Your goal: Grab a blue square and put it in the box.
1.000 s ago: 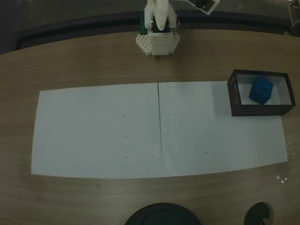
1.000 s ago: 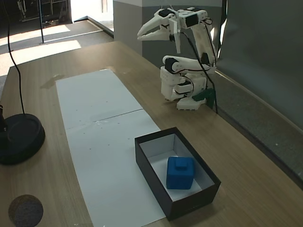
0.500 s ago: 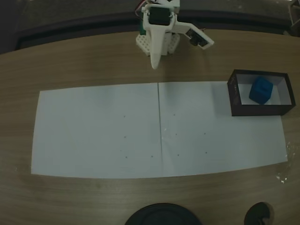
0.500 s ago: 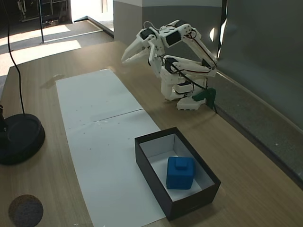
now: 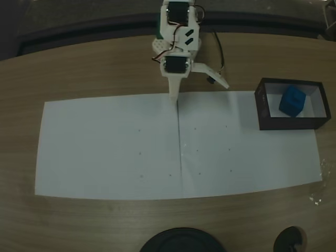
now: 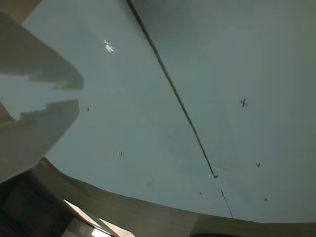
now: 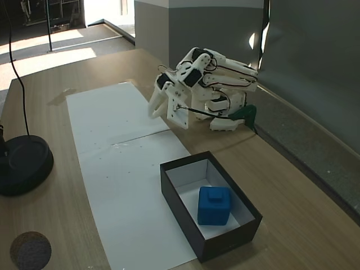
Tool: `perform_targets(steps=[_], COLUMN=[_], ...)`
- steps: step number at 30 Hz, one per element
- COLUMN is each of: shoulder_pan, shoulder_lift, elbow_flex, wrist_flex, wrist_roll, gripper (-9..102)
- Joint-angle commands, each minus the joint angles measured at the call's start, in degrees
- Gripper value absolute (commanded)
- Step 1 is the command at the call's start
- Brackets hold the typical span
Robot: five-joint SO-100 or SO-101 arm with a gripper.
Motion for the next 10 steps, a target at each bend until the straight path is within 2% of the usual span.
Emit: perform_targets(steps=[1,4,10], shoulder_pan=[0.0,-0.4,-0.3], shoulder_lift=[1.0,1.0,1.0], elbow_flex=[-1.9,-3.3,-3.3], wrist_flex=[2.9,7.7,7.7], wrist_roll=[0.3,0.3,0.4], gripper=[0,0,0])
